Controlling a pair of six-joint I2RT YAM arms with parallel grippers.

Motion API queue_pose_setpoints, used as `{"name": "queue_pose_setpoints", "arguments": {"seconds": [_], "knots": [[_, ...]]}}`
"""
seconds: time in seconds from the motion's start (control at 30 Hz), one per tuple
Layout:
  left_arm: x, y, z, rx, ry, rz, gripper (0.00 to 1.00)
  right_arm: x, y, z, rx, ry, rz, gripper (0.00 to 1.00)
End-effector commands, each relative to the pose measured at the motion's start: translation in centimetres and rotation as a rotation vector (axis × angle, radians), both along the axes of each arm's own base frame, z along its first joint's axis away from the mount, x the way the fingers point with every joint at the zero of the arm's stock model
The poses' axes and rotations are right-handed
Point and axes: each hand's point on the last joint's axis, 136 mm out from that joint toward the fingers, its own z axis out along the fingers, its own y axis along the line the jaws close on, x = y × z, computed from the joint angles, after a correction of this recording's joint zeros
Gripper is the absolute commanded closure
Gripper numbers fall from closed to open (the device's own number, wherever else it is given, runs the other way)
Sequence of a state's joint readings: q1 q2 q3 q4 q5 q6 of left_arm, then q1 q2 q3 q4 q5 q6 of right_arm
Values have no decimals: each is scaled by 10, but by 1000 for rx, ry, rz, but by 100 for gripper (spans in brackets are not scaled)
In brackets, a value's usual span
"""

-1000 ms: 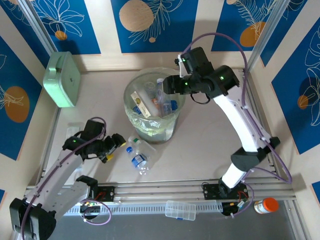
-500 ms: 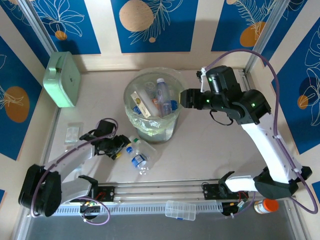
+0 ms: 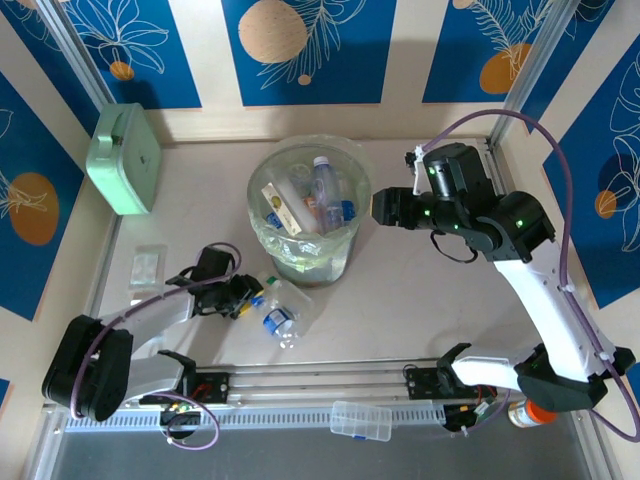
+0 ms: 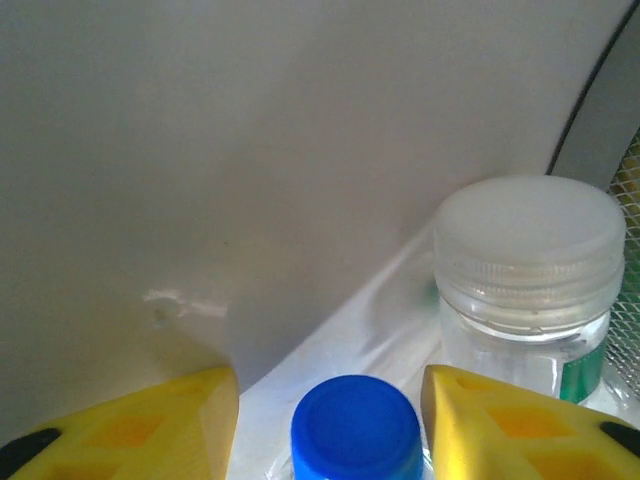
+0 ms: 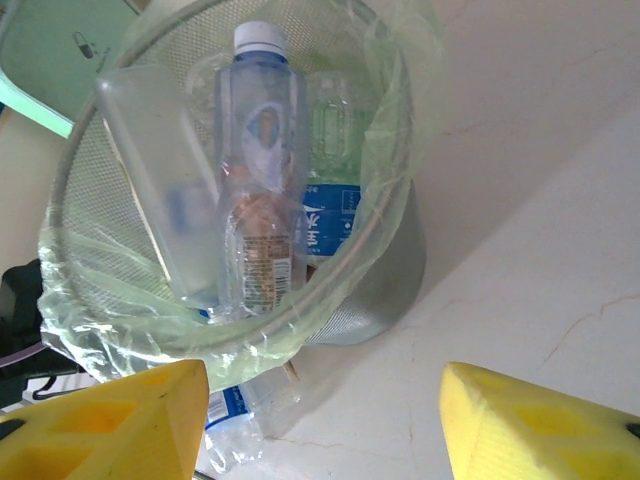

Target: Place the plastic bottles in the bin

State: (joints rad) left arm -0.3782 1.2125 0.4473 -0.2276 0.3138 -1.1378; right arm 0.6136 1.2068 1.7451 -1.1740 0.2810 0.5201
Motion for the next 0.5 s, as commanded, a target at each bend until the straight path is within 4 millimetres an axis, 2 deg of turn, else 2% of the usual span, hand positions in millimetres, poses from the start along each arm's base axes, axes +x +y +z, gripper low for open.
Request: {"name": "queue_pose_setpoints", "arguments": {"seconds": [0.0,0.47], "knots": [[-2,-8,-1,-34,-5,-22,49,-5,-3,-2,16,15,-12,37],[-4,-19,-1,-56,6,-30,56,-7,-7,-18,24,58,-41,38]]}}
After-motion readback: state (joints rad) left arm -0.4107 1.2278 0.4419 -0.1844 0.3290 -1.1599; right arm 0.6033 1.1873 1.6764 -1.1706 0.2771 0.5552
